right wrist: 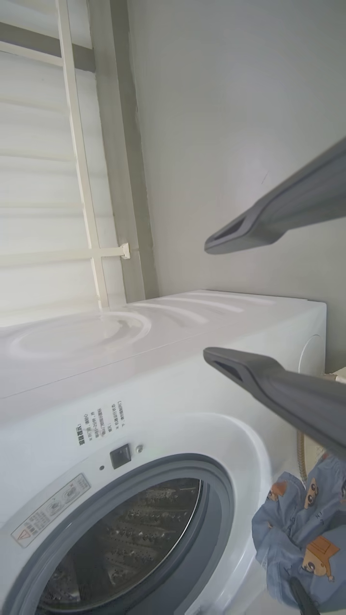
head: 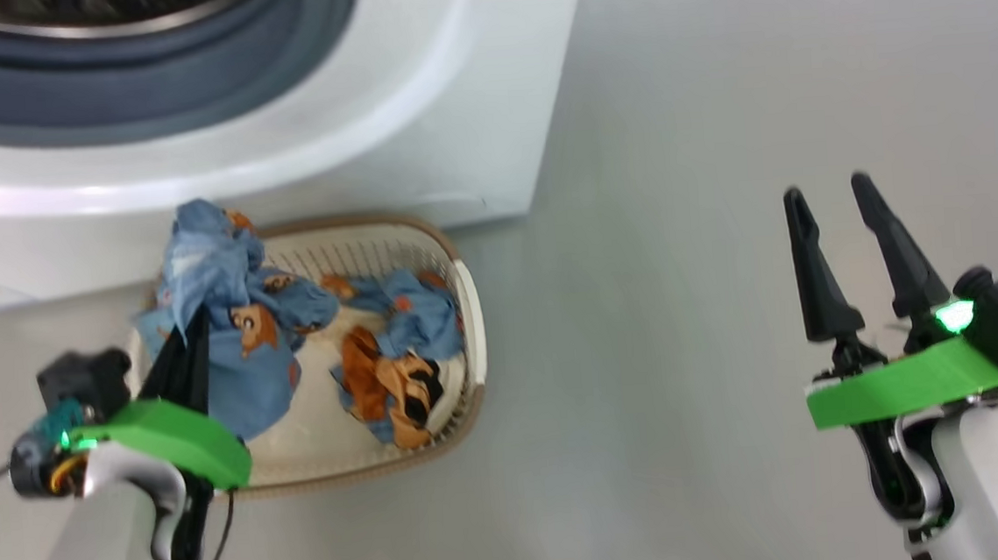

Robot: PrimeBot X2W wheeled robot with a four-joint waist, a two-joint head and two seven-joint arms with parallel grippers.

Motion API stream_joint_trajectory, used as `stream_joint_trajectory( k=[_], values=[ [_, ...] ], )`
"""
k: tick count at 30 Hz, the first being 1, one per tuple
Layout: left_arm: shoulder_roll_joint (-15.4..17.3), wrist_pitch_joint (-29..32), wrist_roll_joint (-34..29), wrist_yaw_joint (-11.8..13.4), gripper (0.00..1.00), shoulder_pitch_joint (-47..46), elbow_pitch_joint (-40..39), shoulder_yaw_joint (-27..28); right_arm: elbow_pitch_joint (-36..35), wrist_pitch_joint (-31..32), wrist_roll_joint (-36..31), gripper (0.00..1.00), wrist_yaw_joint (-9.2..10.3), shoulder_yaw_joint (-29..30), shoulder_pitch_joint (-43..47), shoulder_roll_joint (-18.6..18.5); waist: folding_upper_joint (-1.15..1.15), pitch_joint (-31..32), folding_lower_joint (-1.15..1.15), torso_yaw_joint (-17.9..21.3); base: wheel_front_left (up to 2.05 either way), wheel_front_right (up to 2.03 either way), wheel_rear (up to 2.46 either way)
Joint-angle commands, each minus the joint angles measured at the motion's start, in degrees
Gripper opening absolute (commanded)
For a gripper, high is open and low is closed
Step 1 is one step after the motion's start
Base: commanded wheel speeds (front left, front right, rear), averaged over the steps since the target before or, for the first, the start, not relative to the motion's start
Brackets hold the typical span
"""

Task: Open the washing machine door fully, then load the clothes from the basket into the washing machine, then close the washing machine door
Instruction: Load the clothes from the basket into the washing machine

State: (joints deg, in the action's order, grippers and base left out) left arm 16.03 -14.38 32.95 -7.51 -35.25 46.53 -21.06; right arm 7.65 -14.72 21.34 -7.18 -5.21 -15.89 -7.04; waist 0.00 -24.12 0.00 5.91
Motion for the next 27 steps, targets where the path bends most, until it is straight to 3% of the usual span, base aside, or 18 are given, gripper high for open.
stream_joint_trajectory(
  k=[1,10,27],
  values=[
    [1.55,-0.62,-1.25,0.20,0.00,1.76,-1.92,2.74,-0.99,-0.28,0.46,1.00,-0.31,-0.73,1.57,-0.36,0.00,6.36,0.00,-2.46,0.00,0.00,0.00],
    [-1.14,-0.62,-9.13,0.06,0.00,11.64,-12.74,11.34,-0.28,-0.28,1.17,1.00,-0.31,1.08,6.03,-0.48,0.00,12.56,0.00,-3.15,0.00,0.00,0.00],
    [-4.99,-0.62,-15.47,0.03,0.00,28.72,-32.22,20.24,-0.39,-0.28,1.26,1.00,-0.31,4.33,13.63,-0.77,0.00,18.73,0.00,-5.75,0.00,0.00,0.00]
  ],
)
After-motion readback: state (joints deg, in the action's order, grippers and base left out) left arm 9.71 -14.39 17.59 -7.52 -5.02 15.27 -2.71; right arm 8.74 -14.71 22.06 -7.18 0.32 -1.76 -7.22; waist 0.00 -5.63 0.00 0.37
